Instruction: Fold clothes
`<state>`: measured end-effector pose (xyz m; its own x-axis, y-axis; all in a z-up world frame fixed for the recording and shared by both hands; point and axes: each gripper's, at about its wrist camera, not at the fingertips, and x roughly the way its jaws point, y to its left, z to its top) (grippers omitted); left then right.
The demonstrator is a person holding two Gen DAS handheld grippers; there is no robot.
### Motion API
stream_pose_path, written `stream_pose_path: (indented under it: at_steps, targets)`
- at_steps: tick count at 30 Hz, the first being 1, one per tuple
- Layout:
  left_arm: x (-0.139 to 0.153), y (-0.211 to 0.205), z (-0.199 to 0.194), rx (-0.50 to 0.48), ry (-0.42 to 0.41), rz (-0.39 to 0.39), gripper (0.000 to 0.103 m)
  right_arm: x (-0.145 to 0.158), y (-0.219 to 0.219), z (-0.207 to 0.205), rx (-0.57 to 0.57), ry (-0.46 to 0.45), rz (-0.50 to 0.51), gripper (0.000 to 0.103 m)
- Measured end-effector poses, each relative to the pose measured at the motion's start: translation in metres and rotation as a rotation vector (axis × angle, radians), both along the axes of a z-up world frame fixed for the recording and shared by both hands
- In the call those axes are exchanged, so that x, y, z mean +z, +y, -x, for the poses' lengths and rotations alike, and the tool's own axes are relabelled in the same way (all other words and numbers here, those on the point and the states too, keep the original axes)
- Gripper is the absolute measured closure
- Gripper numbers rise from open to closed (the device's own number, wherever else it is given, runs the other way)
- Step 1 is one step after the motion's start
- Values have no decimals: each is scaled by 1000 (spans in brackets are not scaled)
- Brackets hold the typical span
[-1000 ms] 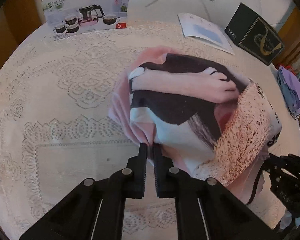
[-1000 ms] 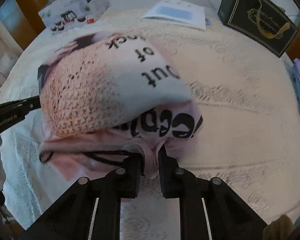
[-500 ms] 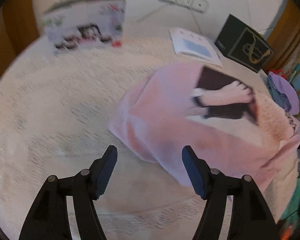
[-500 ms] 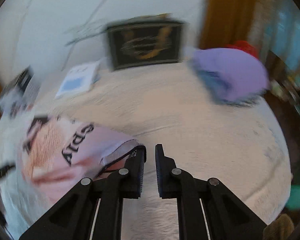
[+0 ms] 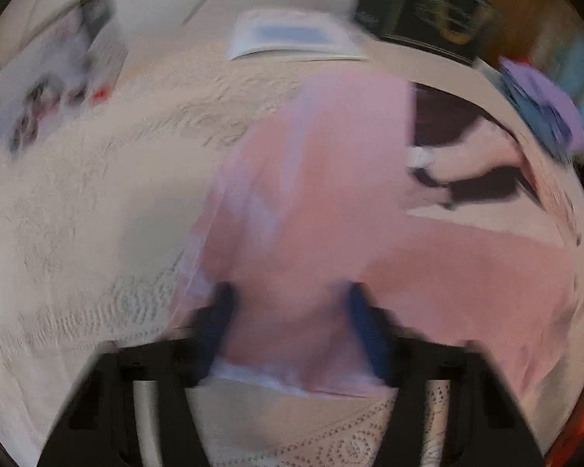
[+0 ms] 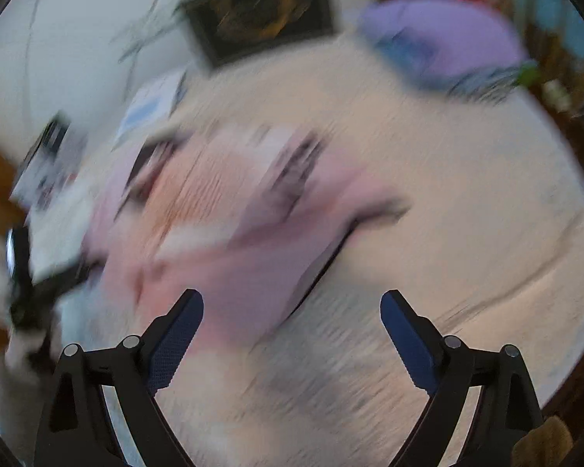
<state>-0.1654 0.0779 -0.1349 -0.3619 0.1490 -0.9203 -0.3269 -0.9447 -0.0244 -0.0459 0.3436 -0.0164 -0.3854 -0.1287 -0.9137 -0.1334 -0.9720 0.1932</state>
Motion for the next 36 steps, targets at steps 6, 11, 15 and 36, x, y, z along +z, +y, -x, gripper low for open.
stream_pose_path:
  at_steps: [6,11,15,36]
  targets:
    - [17,-14,-17,76,23,15,102,-52,-58,7,145,-96,18,11]
    - [62,-67,-36,224,128,17,103,-67,-93,23,267,-116,-139,88]
    - [99,-116,-57,323,207,3,103,-25,-81,27,248,-3,-205,94]
    - [4,-31,-16,-55,59,-7,37,-17,-15,-32,64,63,41,15]
